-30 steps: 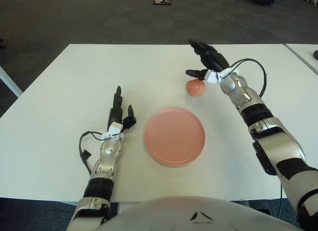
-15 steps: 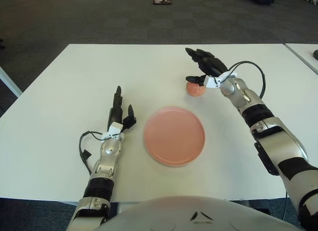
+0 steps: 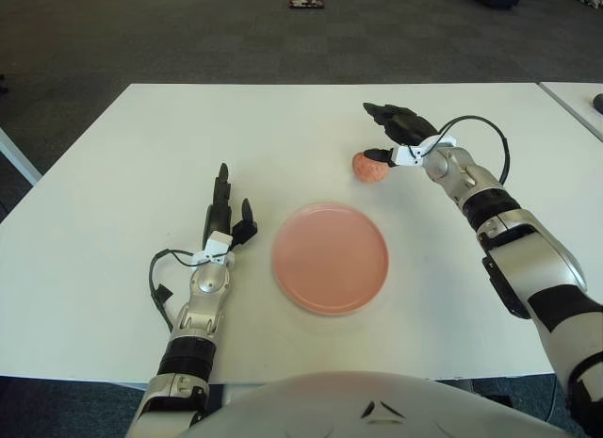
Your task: Put the apple into the plate.
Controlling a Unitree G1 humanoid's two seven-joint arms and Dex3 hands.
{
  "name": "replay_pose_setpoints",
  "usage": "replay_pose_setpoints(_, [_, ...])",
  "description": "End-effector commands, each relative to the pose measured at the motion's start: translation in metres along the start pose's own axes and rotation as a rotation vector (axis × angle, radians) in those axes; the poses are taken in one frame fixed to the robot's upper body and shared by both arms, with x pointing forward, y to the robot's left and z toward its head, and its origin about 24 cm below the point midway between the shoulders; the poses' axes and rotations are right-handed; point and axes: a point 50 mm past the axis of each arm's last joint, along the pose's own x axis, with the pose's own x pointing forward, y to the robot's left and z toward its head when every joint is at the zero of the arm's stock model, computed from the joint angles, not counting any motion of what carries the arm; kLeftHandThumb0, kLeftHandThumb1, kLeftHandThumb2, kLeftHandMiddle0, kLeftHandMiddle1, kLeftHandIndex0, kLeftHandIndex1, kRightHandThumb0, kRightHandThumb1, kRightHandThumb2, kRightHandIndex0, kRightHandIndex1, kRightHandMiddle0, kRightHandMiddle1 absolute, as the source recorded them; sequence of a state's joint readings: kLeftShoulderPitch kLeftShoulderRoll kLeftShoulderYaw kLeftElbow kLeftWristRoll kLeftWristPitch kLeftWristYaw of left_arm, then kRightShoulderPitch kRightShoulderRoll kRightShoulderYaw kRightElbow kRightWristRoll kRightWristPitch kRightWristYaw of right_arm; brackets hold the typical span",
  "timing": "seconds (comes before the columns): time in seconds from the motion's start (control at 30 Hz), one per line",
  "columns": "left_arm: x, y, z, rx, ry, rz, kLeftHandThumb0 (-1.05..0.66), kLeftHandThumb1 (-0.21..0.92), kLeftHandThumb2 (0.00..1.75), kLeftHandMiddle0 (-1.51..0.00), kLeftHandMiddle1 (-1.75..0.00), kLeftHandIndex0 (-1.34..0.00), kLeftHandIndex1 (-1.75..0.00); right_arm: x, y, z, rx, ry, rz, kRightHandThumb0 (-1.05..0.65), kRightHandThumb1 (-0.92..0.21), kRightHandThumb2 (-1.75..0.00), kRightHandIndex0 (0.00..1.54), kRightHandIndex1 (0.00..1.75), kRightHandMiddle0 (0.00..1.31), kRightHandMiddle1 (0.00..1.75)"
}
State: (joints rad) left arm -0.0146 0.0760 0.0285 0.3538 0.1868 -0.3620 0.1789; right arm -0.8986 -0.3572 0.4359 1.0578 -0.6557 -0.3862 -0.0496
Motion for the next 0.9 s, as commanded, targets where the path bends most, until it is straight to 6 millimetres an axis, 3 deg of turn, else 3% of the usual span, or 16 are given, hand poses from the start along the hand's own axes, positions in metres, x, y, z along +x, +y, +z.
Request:
replay_pose_setpoints(0.0, [0.001, 0.002, -0.001, 0.007, 0.005, 0.011, -0.93, 0.92, 1.02, 0.0, 0.0, 0.0, 0.0, 0.006, -0.006, 0.004, -0.021, 0.0, -0.013, -1.02, -0.92, -0.76, 0.0, 0.0, 0.0, 0.0])
replay_pose_setpoints(0.87, [0.002, 0.003, -0.001, 0.014, 0.011, 0.017, -0.95, 0.92, 1.02, 0.0, 0.0, 0.0, 0.0, 0.003, 0.016, -0.006, -0.095, 0.086, 0.083, -1.02, -0.92, -0.77, 0.0, 0.0, 0.01, 0.01])
